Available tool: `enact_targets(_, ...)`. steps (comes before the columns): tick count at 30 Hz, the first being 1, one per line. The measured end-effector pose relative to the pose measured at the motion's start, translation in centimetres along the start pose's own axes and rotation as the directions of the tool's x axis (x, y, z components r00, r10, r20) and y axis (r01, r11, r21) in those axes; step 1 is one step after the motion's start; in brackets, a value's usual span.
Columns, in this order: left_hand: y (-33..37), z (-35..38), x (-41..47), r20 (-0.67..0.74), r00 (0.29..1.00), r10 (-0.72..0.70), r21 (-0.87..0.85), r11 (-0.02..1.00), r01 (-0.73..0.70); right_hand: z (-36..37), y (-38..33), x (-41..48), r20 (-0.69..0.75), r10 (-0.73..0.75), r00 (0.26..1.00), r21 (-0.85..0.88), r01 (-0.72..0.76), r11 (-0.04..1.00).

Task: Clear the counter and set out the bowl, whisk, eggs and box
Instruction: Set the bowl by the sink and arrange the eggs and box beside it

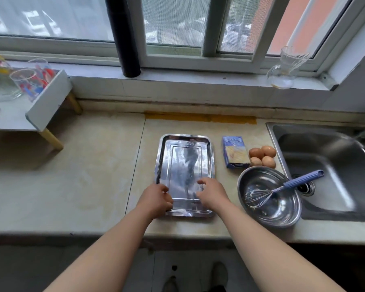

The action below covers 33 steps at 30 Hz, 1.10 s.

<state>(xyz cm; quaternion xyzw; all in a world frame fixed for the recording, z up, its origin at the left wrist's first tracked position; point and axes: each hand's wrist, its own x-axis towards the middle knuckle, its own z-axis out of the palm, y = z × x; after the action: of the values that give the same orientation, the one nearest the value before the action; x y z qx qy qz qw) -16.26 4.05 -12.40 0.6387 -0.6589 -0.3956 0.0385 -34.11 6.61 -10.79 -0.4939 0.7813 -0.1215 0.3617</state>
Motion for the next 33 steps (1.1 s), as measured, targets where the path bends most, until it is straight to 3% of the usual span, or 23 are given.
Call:
enact_targets(5, -0.5, 0.5, 0.1, -0.037, 0.999, 0.02, 0.089, 0.996, -0.017, 0.5, 1.3, -0.2, -0.092, 0.053, 0.994, -0.046, -0.057, 0.997)
enact_targets(11, -0.7, 1.2, 0.3, -0.049, 0.999, 0.009, 0.088, 0.996, -0.005, 1.4, 2.7, 0.2, -0.079, 0.196, 0.977, -0.023, -0.198, 0.98)
enact_targets(20, -0.4, 1.1, 0.5, -0.068, 0.997, -0.023, -0.004, 1.0, 0.023, 1.0, 3.0, 0.8, -0.096, 0.19, 0.977, -0.046, -0.195, 0.98)
enact_targets(24, 0.3, 1.3, 0.6, -0.043, 0.999, -0.019, -0.051, 0.999, 0.017, 1.0, 2.7, 0.5, -0.195, 0.107, 0.975, -0.094, -0.127, 0.987)
enact_targets(26, 1.1, 1.6, 0.7, -0.052, 0.999, 0.015, -0.085, 0.996, -0.019, 0.8, 2.4, 0.5, -0.175, 0.052, 0.983, -0.016, -0.055, 0.998)
enact_targets(28, 2.1, 1.9, 0.7, -0.073, 0.996, 0.061, -0.112, 0.991, -0.069, 0.8, 1.8, 0.4, -0.055, 0.043, 0.998, 0.207, -0.031, 0.978)
enact_targets(33, 4.4, 2.3, 0.6, -0.078, 0.982, 0.172, -0.149, 0.972, -0.182, 0.6, 0.5, -0.1, 0.202, 0.021, 0.979, 0.514, -0.124, 0.849)
